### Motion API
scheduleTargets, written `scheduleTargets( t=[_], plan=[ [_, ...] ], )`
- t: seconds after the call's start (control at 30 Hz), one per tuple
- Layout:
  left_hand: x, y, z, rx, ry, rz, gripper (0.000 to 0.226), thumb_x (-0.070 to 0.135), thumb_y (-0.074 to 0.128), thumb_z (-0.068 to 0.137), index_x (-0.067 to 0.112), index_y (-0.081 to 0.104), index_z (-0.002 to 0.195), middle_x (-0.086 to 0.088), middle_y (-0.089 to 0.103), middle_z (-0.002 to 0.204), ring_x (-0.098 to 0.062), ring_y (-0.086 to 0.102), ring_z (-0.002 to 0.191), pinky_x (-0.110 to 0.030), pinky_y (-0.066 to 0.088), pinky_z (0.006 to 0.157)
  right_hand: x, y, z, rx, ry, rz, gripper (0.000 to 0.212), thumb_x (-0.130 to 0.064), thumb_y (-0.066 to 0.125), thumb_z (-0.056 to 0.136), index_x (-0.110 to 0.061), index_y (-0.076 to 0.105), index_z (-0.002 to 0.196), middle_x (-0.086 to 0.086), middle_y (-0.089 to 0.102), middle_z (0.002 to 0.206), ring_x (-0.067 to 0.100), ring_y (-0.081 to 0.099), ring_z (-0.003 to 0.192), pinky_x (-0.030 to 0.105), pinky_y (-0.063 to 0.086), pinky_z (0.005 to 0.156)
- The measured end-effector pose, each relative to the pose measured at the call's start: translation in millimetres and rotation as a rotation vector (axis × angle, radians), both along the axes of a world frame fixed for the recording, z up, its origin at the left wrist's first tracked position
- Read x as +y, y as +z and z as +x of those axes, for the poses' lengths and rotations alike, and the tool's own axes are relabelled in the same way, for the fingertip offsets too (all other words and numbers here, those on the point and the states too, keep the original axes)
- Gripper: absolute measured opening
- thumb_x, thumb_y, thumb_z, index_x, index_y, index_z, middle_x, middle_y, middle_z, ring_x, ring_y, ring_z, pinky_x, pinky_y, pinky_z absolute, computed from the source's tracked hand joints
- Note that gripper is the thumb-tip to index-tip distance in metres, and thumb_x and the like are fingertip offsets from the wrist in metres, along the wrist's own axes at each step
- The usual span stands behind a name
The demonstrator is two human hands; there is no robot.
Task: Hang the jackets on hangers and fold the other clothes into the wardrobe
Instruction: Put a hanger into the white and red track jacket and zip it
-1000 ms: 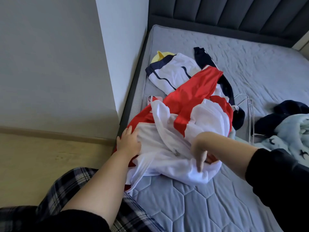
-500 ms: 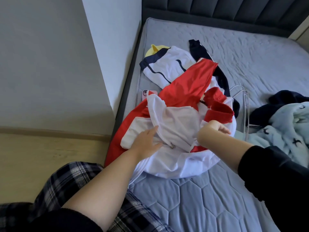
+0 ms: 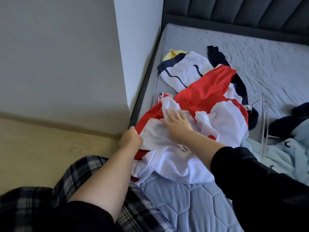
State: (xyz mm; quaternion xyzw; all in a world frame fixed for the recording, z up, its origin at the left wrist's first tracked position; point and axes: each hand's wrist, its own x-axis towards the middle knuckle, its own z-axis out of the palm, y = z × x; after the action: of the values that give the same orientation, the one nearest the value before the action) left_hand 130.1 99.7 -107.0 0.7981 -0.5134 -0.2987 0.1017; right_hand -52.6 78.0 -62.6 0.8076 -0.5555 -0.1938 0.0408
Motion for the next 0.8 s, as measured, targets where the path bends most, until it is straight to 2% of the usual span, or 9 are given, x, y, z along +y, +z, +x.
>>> scheduleTargets(
  t=[0.13,0.2,0.27,0.37,0.47,0.57,0.67,0.73,0.8],
  plan=[
    [1.6,9.9,2.7,0.055,0.0,-0.1,0.012,0.012,0.053,0.084,0.014,0.059,0.094,-0.01,0.064,0.1,-0.032,0.06,0.095,-0.029,0.039,0.069,3.9,-0.5,3.4,0.508,-0.017,0.097,0.055,-0.038,0.056,0.089,-0.025,0.042,0.141,0.006,0.025,0.154,0.038,0.003,0.144,0.06,0.003,0.112],
    [1.7,13.0,2.9,0.108,0.02,-0.142,0.006,0.014,0.055,0.082,0.012,0.058,0.087,-0.008,0.063,0.09,-0.031,0.06,0.087,-0.029,0.04,0.065,5.4,3.6,1.0,0.421,-0.086,0.299,0.038,-0.03,0.053,0.092,-0.024,0.054,0.13,-0.001,0.048,0.14,0.032,0.031,0.137,0.058,0.019,0.111],
    [0.8,15.7,1.6,0.168,0.015,-0.17,0.01,0.019,0.059,0.081,0.012,0.054,0.076,-0.004,0.058,0.076,-0.029,0.056,0.076,-0.029,0.036,0.057,7.5,13.0,0.8,0.302,-0.127,0.344,0.034,-0.022,0.049,0.094,-0.02,0.055,0.128,-0.002,0.053,0.134,0.025,0.048,0.126,0.044,0.037,0.103],
    [-0.6,19.7,-1.8,0.292,-0.059,-0.213,0.02,0.019,0.061,0.081,0.01,0.051,0.067,-0.001,0.05,0.064,-0.025,0.05,0.068,-0.029,0.031,0.052,3.2,21.8,6.6,0.079,-0.125,0.194,0.033,-0.015,0.042,0.096,-0.016,0.052,0.127,0.0,0.056,0.127,0.024,0.054,0.119,0.033,0.043,0.087],
    [-1.6,20.4,-2.5,0.302,-0.152,-0.284,0.008,0.009,0.058,0.082,0.006,0.064,0.077,-0.008,0.064,0.076,-0.03,0.059,0.079,-0.032,0.042,0.063,-9.5,19.6,13.6,-0.248,-0.104,-0.016,0.038,-0.005,0.045,0.089,-0.014,0.045,0.126,0.006,0.052,0.122,0.027,0.052,0.114,0.034,0.042,0.075],
    [0.2,23.9,-4.1,0.298,-0.243,-0.352,0.014,0.002,0.057,0.082,0.011,0.067,0.079,-0.003,0.063,0.075,-0.025,0.058,0.079,-0.027,0.037,0.064,-23.3,17.5,17.6,-0.302,0.013,-0.05,0.066,-0.003,0.05,0.085,-0.023,0.031,0.145,0.009,0.034,0.14,0.03,0.037,0.126,0.037,0.041,0.092],
    [1.1,25.4,-5.0,0.294,-0.318,-0.426,0.017,-0.001,0.056,0.082,0.011,0.063,0.074,0.004,0.054,0.07,-0.027,0.056,0.077,-0.027,0.034,0.062,-31.7,19.4,21.0,-0.139,0.133,0.001,0.059,-0.011,0.053,0.086,-0.027,0.04,0.141,0.007,0.021,0.154,0.031,0.021,0.139,0.043,0.022,0.112],
    [3.3,26.2,-5.4,0.287,-0.338,-0.453,0.016,0.002,0.056,0.083,0.013,0.061,0.073,0.003,0.054,0.071,-0.026,0.055,0.075,-0.027,0.033,0.061,-35.2,19.3,21.0,-0.09,0.189,0.014,0.04,-0.016,0.054,0.087,-0.025,0.058,0.126,0.002,0.037,0.147,0.027,0.024,0.138,0.046,0.015,0.114],
    [7.0,29.3,-5.5,0.275,-0.342,-0.44,0.012,0.014,0.061,0.085,0.015,0.059,0.074,0.001,0.057,0.071,-0.025,0.055,0.071,-0.029,0.035,0.058,-36.7,23.4,20.2,-0.131,0.219,-0.028,0.025,-0.018,0.054,0.085,-0.022,0.067,0.105,-0.004,0.059,0.118,0.021,0.04,0.127,0.044,0.018,0.112]
  ],
)
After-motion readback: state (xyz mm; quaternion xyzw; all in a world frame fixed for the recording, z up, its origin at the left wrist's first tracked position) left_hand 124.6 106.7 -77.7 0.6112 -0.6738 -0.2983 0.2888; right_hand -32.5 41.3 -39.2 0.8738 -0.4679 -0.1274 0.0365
